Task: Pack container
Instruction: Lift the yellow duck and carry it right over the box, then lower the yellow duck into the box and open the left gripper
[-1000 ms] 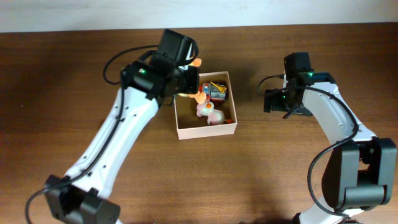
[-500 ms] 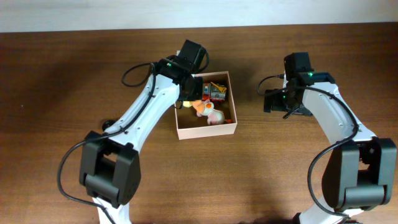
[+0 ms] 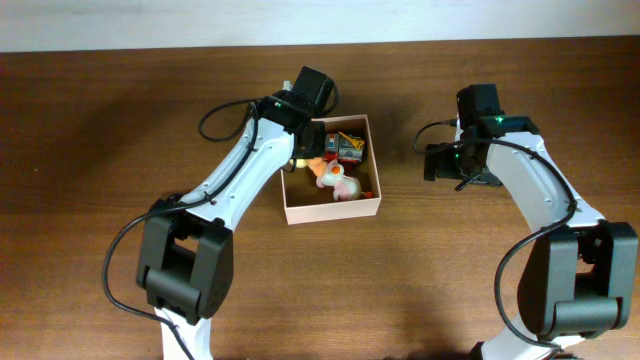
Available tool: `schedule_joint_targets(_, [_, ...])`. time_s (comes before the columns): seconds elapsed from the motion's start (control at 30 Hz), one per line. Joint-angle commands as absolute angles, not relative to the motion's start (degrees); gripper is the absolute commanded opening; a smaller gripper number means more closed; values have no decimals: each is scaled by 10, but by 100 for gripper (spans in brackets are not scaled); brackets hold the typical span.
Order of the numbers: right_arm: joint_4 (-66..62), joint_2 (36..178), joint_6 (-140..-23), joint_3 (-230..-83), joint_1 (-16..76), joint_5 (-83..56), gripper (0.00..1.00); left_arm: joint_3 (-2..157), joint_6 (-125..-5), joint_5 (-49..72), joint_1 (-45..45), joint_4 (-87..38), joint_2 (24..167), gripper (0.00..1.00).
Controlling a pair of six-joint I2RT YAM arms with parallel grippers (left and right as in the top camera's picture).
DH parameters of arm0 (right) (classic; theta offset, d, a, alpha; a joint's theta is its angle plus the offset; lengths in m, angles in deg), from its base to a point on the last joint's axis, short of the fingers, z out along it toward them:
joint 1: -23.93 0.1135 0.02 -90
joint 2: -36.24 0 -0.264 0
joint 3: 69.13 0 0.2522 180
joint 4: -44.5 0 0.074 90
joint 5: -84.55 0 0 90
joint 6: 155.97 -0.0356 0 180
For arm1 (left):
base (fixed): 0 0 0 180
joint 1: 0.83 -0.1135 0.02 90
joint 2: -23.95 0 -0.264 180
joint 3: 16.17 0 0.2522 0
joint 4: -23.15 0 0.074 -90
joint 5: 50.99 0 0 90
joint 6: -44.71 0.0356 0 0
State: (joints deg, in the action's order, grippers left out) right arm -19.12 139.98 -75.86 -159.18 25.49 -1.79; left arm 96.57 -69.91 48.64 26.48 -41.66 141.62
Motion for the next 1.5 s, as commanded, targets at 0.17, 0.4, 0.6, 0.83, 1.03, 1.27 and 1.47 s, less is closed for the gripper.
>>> schedule_joint_targets(0.17, [-191, 1388, -759, -1597, 253, -9, 99, 961, -734, 498, 265, -433, 1421, 2])
schedule_joint_targets(0.4, [-191, 1388, -759, -1597, 253, -8, 99, 961, -774, 498, 265, -458, 1421, 2])
schedule_joint_targets(0.6, [-191, 1388, -759, -1597, 253, -9, 99, 961, -774, 467, 266, -469, 1421, 2])
schedule_joint_targets(0.83, [-191, 1388, -759, -1597, 253, -9, 99, 961, -756, 470, 277, -469, 1421, 2])
schedule_joint_targets(1.03, [-191, 1388, -759, -1597, 253, -9, 99, 961, -750, 470, 279, -477, 1421, 2])
schedule_joint_targets(1.27, [-191, 1388, -759, -1597, 253, -9, 99, 960, -739, 470, 283, -485, 1421, 2])
schedule_joint_targets(1.47, [-191, 1388, -759, -1597, 253, -9, 99, 953, -739, 470, 283, -479, 1421, 2])
